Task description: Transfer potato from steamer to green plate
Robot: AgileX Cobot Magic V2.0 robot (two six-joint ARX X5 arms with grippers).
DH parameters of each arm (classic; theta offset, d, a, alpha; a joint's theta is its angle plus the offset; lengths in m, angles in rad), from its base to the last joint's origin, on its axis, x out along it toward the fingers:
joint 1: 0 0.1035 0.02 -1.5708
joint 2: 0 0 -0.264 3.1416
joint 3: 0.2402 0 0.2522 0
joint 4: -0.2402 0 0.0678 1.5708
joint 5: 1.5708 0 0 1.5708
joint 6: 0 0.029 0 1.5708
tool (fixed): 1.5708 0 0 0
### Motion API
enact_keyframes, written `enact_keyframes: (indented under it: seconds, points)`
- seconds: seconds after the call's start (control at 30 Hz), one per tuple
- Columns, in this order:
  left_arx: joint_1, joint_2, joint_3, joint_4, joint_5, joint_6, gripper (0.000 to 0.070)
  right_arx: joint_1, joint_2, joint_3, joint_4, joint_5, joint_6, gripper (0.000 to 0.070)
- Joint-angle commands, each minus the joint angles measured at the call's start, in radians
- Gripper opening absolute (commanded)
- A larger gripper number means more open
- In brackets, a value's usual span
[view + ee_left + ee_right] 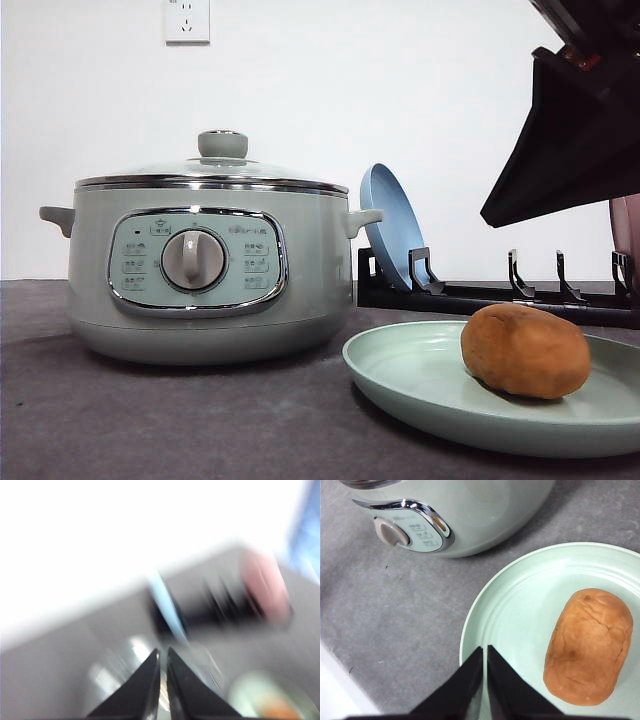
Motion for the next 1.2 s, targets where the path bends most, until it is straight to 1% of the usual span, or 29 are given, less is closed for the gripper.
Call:
enact_keyframes:
  seconds: [0.0, 0.1, 0.17, 0.27, 0.37, 0.43, 0.57, 0.8, 1.0, 1.17]
  points:
    - [0.044, -0.051, -0.035, 0.071, -0.001, -0.010, 0.0015, 0.006, 0.005, 0.005, 0.010, 0.003, 0.009, 0.0000]
    - [0.139, -0.171, -0.150, 0.163, -0.013, -0.008, 0.0015, 0.006, 0.005, 0.005, 0.010, 0.003, 0.009, 0.0000]
    - [0.193, -0.246, -0.234, 0.227, -0.061, -0.009, 0.0015, 0.006, 0.005, 0.005, 0.010, 0.003, 0.009, 0.0000]
    - [0.257, -0.374, -0.392, 0.325, -0.157, -0.009, 0.0015, 0.006, 0.005, 0.005, 0.010, 0.003, 0.009, 0.0000]
    - [0.298, -0.495, -0.554, 0.414, -0.228, -0.009, 0.0015, 0.006, 0.005, 0.005, 0.010, 0.003, 0.009, 0.0000]
    - [0.318, -0.569, -0.658, 0.461, -0.259, -0.009, 0.0015, 0.006, 0.005, 0.005, 0.010, 0.003, 0.009, 0.0000]
    - [0.340, -0.700, -0.865, 0.542, -0.284, -0.009, 0.0015, 0.006, 0.005, 0.005, 0.010, 0.003, 0.009, 0.0000]
    - [0.343, -0.860, -1.155, 0.612, -0.291, -0.010, 0.0015, 0.006, 0.005, 0.005, 0.010, 0.003, 0.009, 0.0000]
    - [0.343, -0.946, -1.330, 0.621, -0.291, -0.010, 0.0015, 0.006, 0.005, 0.005, 0.010, 0.003, 0.009, 0.0000]
    - [0.343, -1.009, -1.437, 0.621, -0.291, -0.010, 0.0015, 0.006, 0.005, 0.005, 0.010, 0.003, 0.009, 0.0000]
